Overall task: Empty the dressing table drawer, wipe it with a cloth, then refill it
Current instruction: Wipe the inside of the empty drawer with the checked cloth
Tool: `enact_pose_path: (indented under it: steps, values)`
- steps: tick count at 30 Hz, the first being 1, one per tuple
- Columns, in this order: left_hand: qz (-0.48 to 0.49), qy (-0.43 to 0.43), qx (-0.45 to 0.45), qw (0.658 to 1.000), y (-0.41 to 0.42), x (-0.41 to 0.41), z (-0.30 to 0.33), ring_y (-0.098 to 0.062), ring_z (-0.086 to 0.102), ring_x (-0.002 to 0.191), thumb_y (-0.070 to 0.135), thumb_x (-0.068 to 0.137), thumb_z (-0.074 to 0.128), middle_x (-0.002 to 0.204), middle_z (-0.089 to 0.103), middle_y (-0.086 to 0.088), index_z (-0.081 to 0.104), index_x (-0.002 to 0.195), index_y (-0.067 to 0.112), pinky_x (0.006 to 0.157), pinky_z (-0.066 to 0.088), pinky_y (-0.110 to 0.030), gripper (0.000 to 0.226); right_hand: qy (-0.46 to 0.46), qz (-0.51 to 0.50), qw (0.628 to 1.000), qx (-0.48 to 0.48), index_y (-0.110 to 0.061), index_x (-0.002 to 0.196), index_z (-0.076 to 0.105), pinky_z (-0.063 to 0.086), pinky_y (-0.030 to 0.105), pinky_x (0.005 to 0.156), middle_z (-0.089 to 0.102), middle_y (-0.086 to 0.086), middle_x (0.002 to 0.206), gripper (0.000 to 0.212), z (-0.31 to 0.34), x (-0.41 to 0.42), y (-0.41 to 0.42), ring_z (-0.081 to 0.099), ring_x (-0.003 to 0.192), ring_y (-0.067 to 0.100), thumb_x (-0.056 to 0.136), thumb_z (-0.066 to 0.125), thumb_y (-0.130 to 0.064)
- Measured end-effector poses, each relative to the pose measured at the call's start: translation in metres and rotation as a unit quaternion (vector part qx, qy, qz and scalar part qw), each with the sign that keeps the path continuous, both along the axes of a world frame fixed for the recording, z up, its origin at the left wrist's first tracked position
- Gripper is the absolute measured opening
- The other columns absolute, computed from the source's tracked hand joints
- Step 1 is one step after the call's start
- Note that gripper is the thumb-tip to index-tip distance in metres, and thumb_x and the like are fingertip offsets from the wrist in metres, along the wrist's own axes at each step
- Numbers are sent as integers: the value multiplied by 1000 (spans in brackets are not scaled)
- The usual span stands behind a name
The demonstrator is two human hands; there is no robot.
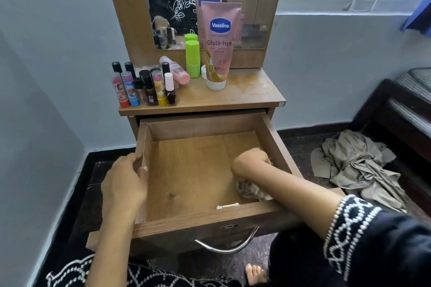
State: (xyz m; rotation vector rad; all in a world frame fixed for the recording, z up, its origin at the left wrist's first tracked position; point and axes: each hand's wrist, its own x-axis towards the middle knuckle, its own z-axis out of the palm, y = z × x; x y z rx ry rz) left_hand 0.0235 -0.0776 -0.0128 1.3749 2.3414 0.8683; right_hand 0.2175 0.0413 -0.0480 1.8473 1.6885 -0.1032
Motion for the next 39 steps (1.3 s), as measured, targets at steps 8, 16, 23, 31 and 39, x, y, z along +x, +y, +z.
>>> enact_pose_path:
  steps: [8,16,23,31,39]
  values:
    - [1,6,-10,1000,0,1,1,-32,53,118,12,93,51,134,52,-11,48,134,10,94,43,-44,41,90,6,986,137,2,138,39,51,33,88,37,20,140,42,6,6,22,47,124,30,98,40,-7]
    - [-9,13,-11,1000,1,-2,0,-32,53,118,13,94,51,133,53,-10,49,133,11,94,43,-45,40,99,11,983,153,-5,138,42,49,31,80,35,17,140,44,15,5,39,51,118,27,95,47,-16]
    - [-9,8,-10,1000,-1,-2,0,-31,53,117,13,93,51,133,53,-10,49,133,11,94,43,-44,39,13,-10,998,65,-13,109,65,39,15,36,56,0,89,27,33,-4,37,48,53,16,91,50,-27]
    - [-6,-7,-11,1000,-3,0,7,-29,54,116,13,93,52,131,55,-8,50,132,13,92,44,-41,39,-46,6,998,49,-9,122,59,39,24,24,58,4,121,34,39,8,13,64,98,17,90,54,-21]
    - [-3,-2,-12,1000,-4,-1,7,-30,54,115,13,93,52,131,55,-9,50,132,11,91,45,-42,39,34,-5,999,-19,-10,127,57,54,30,72,51,8,134,36,34,16,-48,52,120,29,95,44,-22]
